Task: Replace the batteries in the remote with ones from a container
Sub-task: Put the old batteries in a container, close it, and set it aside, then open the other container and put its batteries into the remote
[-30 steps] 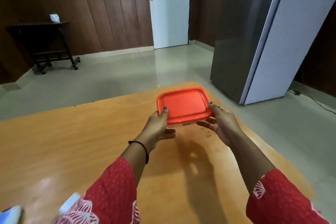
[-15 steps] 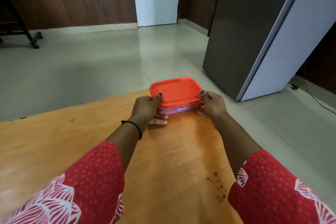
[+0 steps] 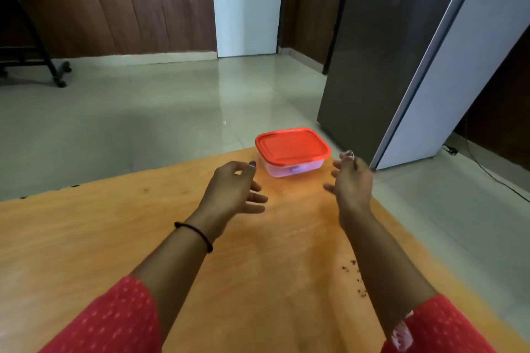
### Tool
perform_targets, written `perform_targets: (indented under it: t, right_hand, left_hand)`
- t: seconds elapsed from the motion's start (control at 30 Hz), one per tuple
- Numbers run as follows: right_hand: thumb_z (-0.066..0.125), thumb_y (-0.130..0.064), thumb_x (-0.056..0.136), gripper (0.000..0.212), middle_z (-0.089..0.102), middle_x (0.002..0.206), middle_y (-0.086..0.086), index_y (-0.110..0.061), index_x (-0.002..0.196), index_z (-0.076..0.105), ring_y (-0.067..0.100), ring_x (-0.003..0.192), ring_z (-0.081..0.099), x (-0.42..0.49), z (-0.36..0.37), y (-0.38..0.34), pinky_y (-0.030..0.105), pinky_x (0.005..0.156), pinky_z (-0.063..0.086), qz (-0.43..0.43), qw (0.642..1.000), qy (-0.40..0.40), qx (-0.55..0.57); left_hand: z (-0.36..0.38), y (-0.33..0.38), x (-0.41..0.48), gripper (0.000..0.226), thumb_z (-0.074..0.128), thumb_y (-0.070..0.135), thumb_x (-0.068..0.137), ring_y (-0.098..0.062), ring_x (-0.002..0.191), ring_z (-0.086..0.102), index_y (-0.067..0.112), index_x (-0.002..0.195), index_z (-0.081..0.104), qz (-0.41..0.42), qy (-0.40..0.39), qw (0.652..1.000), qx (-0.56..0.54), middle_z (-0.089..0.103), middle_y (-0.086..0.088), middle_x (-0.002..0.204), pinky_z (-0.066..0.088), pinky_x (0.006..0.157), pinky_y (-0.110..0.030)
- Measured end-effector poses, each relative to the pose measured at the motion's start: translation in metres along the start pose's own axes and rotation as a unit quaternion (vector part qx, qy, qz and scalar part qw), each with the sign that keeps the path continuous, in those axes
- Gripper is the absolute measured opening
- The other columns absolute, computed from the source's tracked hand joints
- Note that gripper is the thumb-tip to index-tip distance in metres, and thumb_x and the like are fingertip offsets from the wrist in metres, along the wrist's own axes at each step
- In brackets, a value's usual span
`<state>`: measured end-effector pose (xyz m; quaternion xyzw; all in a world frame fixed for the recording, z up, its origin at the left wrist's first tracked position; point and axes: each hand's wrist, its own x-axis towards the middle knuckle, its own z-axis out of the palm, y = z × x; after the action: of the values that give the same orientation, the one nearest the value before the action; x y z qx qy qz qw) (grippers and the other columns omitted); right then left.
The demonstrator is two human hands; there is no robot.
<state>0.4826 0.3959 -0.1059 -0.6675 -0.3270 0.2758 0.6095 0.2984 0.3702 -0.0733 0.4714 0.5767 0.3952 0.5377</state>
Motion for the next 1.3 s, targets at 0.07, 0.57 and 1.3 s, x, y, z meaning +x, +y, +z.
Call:
perform_targets:
  t: [0.07, 0.57, 1.3]
  right_hand:
    - [0.037, -0.029, 0.099, 0.024, 0.064, 0.104, 0.017, -0.017, 0.092, 0.057, 0.015, 0.077, 0.058, -0.051, -0.008, -0.017, 0.040, 0.066, 0.055, -0.001, 0.997, -0.048, 0.064]
    - [0.039, -0.022, 0.099, 0.025, 0.067, 0.098, 0.008, -0.014, 0.096, 0.063, 0.021, 0.090, 0.061, -0.533, -0.159, -0.133, 0.036, 0.066, 0.052, 0.029, 0.939, -0.270, 0.212]
    - [0.048, -0.009, 0.092, 0.027, 0.065, 0.101, -0.007, -0.034, 0.095, 0.060, 0.007, 0.090, 0.062, -0.659, 0.023, -0.024, 0.023, 0.058, 0.054, -0.032, 0.851, -0.522, -0.034]
  left_hand:
    - [-0.007, 0.010, -0.045, 0.025, 0.044, 0.023, 0.097, -0.027, 0.072, 0.068, 0.007, 0.114, 0.054, 0.025, -0.005, 1.000, -0.009, 0.059, -0.015, 0.088, 0.060, 0.069, -0.047]
    - [-0.172, -0.032, -0.538, 0.022, 0.044, 0.016, 0.097, -0.022, 0.073, 0.069, 0.009, 0.105, 0.064, 0.172, 0.076, 0.982, -0.009, 0.064, -0.008, 0.082, 0.058, 0.065, -0.040]
    - [-0.435, -0.233, -0.474, 0.117, 0.082, 0.034, 0.066, -0.025, 0.146, -0.001, 0.020, 0.150, 0.001, -0.045, 0.371, 0.910, 0.180, -0.002, -0.010, 0.159, 0.016, 0.116, -0.042]
